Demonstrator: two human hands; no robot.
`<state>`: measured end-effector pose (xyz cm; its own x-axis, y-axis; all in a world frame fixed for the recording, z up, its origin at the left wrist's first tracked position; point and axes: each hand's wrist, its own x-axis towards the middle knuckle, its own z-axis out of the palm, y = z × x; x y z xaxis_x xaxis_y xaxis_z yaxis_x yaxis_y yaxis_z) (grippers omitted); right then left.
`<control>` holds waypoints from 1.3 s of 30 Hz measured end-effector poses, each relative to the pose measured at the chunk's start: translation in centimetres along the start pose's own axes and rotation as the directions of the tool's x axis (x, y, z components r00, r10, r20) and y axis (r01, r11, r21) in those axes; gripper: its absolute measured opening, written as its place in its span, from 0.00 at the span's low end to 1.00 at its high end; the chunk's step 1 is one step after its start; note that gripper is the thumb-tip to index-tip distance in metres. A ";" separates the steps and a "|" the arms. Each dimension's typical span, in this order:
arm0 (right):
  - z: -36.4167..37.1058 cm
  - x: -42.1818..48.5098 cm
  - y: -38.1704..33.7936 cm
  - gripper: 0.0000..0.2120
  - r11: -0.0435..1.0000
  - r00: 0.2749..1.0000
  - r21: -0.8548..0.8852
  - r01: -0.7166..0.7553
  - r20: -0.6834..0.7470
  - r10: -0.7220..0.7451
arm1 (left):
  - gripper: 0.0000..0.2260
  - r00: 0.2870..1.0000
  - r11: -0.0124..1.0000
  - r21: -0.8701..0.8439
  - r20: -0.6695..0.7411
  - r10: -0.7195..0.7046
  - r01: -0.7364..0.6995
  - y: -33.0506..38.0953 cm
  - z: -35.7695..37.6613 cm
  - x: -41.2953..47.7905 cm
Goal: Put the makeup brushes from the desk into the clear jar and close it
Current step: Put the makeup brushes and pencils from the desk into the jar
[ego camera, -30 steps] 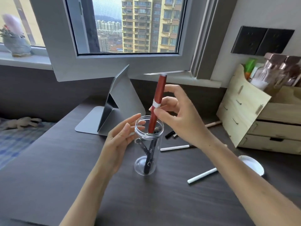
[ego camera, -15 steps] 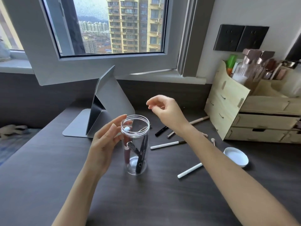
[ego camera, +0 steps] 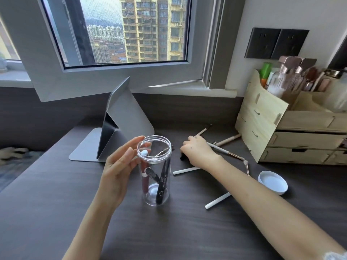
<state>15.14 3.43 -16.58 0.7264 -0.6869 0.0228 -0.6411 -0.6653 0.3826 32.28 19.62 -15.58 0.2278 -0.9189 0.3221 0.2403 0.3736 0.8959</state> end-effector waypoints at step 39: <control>-11.1 -7.5 -4.5 0.17 0.335 0.851 0.879 0.338 -0.438 0.290 | 0.26 1.000 1.000 -0.007 0.014 -0.006 0.006 0.2 0.0 -0.4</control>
<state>15.31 14.75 -8.24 0.5403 -0.6493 0.5352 -0.1867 -0.7127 -0.6762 32.21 20.02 -15.55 0.2134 -0.9227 0.3211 0.2481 0.3691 0.8957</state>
